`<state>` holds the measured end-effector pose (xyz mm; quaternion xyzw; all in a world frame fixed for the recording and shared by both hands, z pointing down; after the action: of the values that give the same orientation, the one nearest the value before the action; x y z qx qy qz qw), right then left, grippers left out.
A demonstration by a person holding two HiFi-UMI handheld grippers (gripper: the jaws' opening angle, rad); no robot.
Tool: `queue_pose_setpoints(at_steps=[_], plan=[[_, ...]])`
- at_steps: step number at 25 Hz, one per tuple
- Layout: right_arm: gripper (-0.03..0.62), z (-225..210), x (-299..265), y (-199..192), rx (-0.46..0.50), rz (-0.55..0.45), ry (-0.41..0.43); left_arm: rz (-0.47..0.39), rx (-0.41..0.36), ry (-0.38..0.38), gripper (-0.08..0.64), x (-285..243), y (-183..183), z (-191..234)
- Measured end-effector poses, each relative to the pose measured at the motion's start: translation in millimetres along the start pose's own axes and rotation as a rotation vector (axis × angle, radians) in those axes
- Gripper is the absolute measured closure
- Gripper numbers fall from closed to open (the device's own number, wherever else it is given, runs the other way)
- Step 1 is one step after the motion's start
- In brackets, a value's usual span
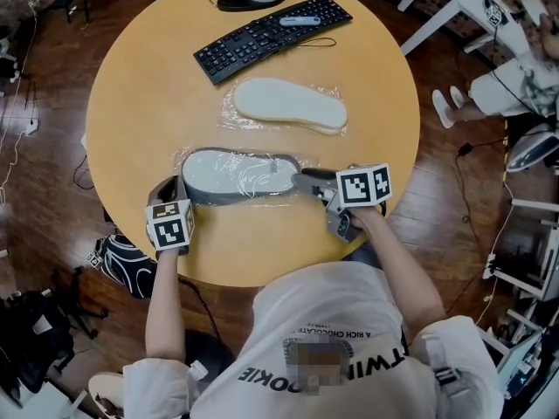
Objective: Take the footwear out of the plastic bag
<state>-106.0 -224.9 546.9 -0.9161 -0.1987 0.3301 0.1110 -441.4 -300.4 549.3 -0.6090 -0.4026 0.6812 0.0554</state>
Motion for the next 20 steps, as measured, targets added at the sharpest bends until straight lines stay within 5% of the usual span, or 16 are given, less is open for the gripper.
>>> queue_pose_setpoints(at_steps=[10, 17, 20], plan=[[0.42, -6.7, -7.0, 7.8, -0.058, 0.06, 0.006, -0.007, 0.008, -0.008, 0.557, 0.1, -0.8, 2.8], [0.42, -3.6, -16.5, 9.3, -0.087, 0.123, 0.088, -0.008, -0.002, 0.004, 0.558, -2.4, 1.3, 1.4], [0.468, -5.2, -14.2, 8.9, -0.088, 0.099, 0.098, -0.009, -0.004, 0.011, 0.558, -1.6, 0.9, 1.2]])
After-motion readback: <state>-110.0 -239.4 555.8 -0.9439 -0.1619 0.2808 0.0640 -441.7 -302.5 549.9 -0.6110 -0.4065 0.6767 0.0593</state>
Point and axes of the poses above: the fingertips, and each gripper's own axes: x backward along the fingers, z to its left, y out of its top, the point moved 6 cm from there along x, backward along the fingers, and after that the axes turned 3 degrees about -y, right-handed, at the moved point
